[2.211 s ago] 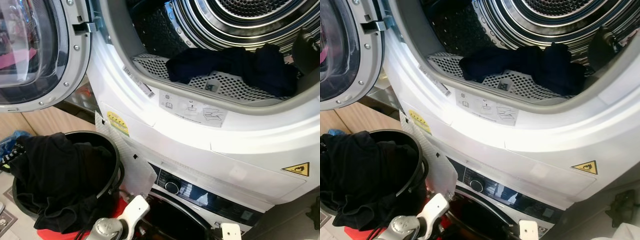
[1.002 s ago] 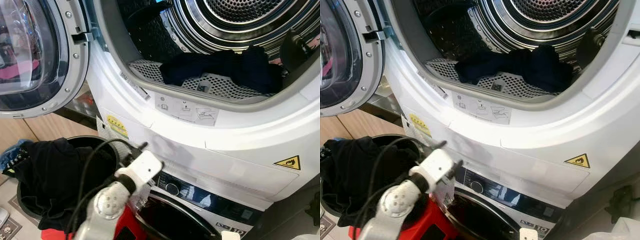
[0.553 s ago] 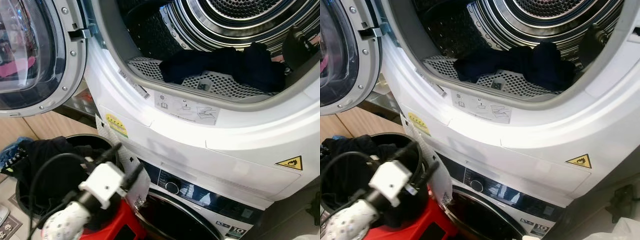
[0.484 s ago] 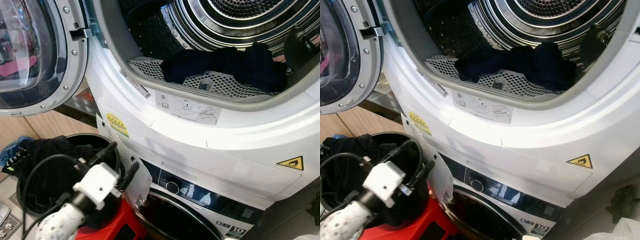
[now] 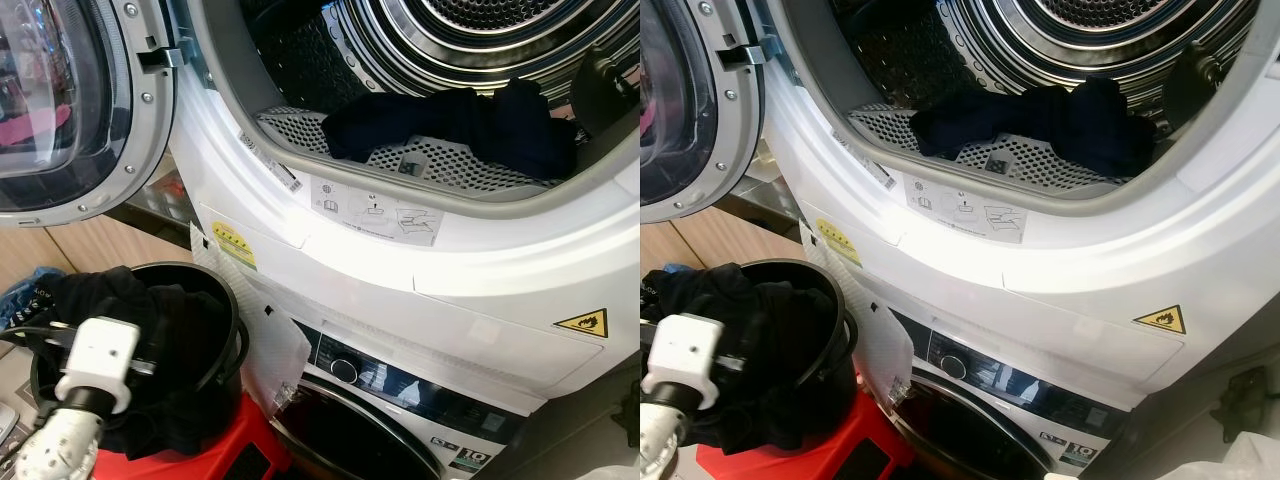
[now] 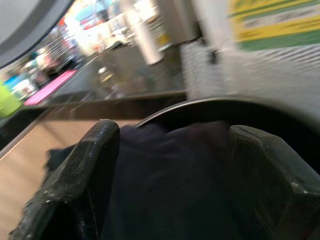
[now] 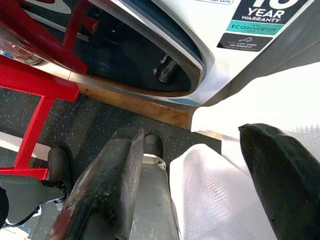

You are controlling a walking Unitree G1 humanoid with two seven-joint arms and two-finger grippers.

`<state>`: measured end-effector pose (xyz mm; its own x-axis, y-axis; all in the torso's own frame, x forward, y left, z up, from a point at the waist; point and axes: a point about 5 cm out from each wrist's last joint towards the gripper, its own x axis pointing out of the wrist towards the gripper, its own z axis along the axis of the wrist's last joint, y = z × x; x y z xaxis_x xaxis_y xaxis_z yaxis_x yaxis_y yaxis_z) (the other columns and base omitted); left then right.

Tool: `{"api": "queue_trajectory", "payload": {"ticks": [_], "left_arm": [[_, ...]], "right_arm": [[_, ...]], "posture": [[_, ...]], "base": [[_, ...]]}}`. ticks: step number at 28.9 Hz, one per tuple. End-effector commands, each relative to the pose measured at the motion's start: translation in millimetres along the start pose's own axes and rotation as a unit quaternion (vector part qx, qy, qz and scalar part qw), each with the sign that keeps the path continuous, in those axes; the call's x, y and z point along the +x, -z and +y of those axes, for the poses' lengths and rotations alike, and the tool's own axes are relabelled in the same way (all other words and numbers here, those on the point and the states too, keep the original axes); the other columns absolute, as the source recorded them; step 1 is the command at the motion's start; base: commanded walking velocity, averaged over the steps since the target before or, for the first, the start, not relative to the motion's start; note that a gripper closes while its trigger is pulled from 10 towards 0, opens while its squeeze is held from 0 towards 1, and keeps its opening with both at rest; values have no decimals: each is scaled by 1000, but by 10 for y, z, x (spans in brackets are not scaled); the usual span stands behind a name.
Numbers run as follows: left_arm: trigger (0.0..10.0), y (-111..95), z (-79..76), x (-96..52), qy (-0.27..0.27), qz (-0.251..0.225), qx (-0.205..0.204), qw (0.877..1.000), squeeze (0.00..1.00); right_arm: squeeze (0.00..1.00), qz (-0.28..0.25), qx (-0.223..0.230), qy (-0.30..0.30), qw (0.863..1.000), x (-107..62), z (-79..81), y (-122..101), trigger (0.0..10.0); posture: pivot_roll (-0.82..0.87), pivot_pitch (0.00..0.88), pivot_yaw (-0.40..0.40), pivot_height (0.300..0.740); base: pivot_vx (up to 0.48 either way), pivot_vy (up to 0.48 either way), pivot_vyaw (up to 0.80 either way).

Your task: Clothes washing

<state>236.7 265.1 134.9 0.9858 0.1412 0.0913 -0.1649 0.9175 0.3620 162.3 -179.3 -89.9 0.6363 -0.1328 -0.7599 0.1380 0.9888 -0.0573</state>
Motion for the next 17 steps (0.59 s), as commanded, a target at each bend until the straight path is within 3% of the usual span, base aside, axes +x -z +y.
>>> {"api": "queue_trajectory", "payload": {"ticks": [1,4,5,6,7,8,14,15,16,17], "left_arm": [[10000,96,107,17,-32,26,-8,999,0],[10000,136,195,79,-64,37,-19,997,0],[10000,179,223,139,-71,49,-41,995,0],[10000,224,218,193,-65,63,-64,994,235],[10000,250,229,252,-67,69,-65,993,796],[10000,250,234,260,-69,68,-61,993,1000],[10000,340,318,341,-96,91,-91,987,1000],[10000,369,335,354,-98,97,-106,985,1000],[10000,365,326,399,-75,91,-149,982,1000],[10000,322,307,439,-51,78,-164,982,1000]], "right_arm": [[0,15,9,6,1000,-20,-16,77,10000],[0,15,9,7,1000,-20,-18,78,10000],[0,16,9,6,1000,-21,-15,81,10000],[0,17,8,6,1000,-21,-13,84,10000],[0,19,7,5,1000,-22,-8,88,10000],[0,19,6,5,1000,-22,-7,89,10000],[0,17,11,6,1000,-17,-5,74,10000],[0,17,11,7,1000,-16,-3,71,10000],[0,16,12,6,1000,-16,-3,69,10000],[0,16,11,6,1000,-17,-3,70,10000]], "posture": [[104,148,32,740],[106,145,33,740],[109,141,32,740],[109,141,32,740],[111,138,30,740],[111,138,30,740],[104,128,34,740],[102,127,35,740],[100,128,36,740],[100,128,36,740]], "base": [[0,0,0],[0,0,0],[0,0,0],[0,0,0],[0,0,0],[0,0,0],[0,0,0],[0,0,0],[0,0,0],[0,0,0]]}}
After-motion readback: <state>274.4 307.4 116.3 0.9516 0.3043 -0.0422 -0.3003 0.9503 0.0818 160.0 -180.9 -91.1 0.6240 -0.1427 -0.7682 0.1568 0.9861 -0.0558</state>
